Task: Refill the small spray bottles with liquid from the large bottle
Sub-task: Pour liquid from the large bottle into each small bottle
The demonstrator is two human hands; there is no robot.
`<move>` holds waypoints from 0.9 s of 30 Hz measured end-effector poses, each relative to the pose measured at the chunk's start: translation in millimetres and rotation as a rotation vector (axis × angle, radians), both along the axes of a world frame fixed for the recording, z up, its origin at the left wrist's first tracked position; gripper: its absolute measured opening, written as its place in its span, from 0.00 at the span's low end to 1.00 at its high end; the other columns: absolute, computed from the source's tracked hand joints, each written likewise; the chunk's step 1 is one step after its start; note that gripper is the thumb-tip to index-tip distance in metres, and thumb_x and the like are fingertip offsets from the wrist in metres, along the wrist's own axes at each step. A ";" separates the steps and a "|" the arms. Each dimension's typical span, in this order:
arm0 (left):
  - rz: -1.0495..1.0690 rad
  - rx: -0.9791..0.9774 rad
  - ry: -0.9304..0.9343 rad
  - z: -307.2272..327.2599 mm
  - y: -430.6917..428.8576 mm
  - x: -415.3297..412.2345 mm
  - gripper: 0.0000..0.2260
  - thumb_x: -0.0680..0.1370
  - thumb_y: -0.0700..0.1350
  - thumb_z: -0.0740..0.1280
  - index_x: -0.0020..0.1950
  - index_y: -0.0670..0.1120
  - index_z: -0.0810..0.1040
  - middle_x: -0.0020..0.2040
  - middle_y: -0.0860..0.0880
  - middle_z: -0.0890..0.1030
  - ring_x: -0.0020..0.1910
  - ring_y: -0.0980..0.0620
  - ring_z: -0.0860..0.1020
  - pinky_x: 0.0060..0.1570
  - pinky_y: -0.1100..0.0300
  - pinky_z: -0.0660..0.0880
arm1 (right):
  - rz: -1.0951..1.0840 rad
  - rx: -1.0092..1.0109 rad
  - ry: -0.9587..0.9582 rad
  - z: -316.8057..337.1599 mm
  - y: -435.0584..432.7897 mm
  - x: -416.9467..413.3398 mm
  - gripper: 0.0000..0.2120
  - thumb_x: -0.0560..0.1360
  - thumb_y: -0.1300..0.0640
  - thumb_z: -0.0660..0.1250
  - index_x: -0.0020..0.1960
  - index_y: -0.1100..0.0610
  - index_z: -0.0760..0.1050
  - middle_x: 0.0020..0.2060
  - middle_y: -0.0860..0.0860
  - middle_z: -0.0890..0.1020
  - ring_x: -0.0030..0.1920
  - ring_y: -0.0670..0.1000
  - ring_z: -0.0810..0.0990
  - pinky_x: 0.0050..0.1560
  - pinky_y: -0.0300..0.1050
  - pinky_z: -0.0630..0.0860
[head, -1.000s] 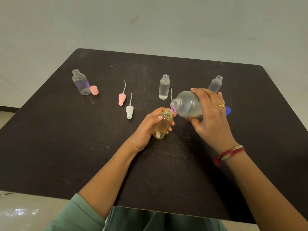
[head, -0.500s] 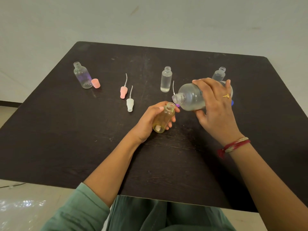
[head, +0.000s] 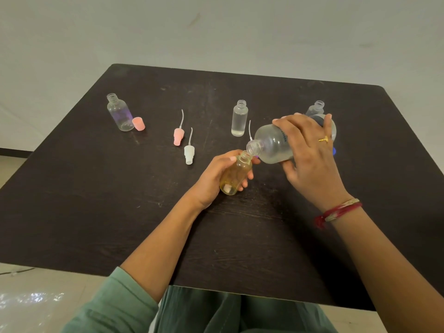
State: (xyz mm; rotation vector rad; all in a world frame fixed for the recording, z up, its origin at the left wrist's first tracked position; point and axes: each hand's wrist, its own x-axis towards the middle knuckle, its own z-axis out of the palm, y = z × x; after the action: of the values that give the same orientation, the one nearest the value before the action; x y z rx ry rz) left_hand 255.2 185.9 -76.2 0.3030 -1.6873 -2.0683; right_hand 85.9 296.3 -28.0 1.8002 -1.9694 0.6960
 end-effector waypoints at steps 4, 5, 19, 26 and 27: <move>0.004 0.002 0.002 -0.2 -0.1 0.0 0.22 0.75 0.55 0.56 0.57 0.41 0.78 0.39 0.47 0.79 0.35 0.51 0.75 0.37 0.57 0.73 | -0.008 0.004 0.015 1.9 0.3 -0.6 0.30 0.67 0.70 0.68 0.67 0.56 0.69 0.62 0.53 0.73 0.67 0.55 0.69 0.75 0.57 0.42; 0.004 0.004 0.004 -0.4 0.0 0.1 0.22 0.75 0.55 0.56 0.57 0.41 0.78 0.39 0.47 0.78 0.35 0.51 0.75 0.37 0.57 0.73 | -0.011 0.005 0.019 2.3 0.2 -1.0 0.30 0.67 0.70 0.68 0.67 0.56 0.69 0.62 0.53 0.73 0.67 0.55 0.68 0.75 0.57 0.42; -0.008 -0.007 0.003 -1.9 -2.4 -0.3 0.22 0.75 0.54 0.55 0.56 0.41 0.78 0.39 0.46 0.78 0.35 0.50 0.75 0.37 0.57 0.74 | -0.004 0.004 0.085 6.6 0.0 -2.0 0.32 0.66 0.71 0.69 0.66 0.55 0.68 0.61 0.53 0.73 0.67 0.56 0.68 0.75 0.57 0.40; -0.013 -0.012 0.011 -2.1 -2.9 -1.2 0.22 0.75 0.54 0.55 0.56 0.41 0.78 0.39 0.45 0.78 0.34 0.49 0.75 0.36 0.57 0.74 | 0.009 0.015 0.107 8.2 -0.2 -2.5 0.31 0.66 0.72 0.68 0.67 0.55 0.68 0.61 0.54 0.74 0.68 0.56 0.68 0.74 0.60 0.43; -0.014 -0.014 0.010 -1.9 -3.1 -1.0 0.22 0.75 0.54 0.55 0.56 0.41 0.78 0.39 0.45 0.78 0.34 0.49 0.75 0.36 0.57 0.74 | 0.010 0.015 0.109 8.4 -0.2 -2.7 0.31 0.66 0.72 0.68 0.67 0.55 0.68 0.61 0.54 0.74 0.68 0.56 0.68 0.74 0.60 0.43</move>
State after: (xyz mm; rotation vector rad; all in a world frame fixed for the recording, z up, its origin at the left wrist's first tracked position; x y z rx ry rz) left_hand 254.2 182.8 -78.2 0.2761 -1.7024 -2.0637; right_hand 83.3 296.1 -19.6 1.8184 -1.9003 0.5750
